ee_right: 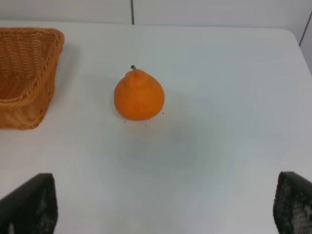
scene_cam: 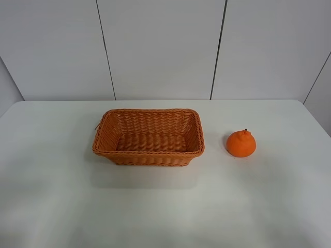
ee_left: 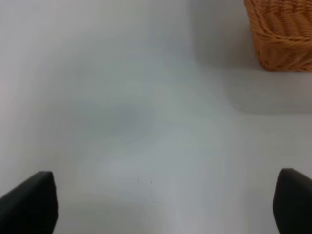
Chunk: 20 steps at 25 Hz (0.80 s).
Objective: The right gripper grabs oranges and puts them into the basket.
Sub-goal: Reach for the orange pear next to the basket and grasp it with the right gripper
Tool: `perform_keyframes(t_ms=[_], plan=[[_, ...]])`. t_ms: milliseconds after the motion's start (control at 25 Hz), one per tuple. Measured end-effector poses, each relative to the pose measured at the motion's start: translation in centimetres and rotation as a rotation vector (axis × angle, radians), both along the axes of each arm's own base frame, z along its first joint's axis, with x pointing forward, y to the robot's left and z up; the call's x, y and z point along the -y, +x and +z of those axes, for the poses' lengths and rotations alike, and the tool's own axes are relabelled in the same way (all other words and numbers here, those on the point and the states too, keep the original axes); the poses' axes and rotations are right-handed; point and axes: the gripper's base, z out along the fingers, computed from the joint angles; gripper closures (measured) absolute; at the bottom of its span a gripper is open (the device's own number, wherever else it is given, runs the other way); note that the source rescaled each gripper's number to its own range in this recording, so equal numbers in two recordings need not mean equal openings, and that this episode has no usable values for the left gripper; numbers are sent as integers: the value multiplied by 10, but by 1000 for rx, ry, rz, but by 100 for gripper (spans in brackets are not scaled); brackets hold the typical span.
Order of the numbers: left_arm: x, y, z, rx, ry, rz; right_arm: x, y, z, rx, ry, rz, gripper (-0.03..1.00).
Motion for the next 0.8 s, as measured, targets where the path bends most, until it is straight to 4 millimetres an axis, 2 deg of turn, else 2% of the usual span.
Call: perform_keyframes(t_ms=[400,480,680,800], plan=[[0,0,0,0,0,0,0,1,0,-7,1,1,-1],[0,0,0,0,0,0,-1,7,7,-40,7,6,-1],[0,0,0,0,0,0,-4,51,34,-223,17,13,-1],[0,0,0,0,0,0,-6,95,43,-379,21,14,-1]])
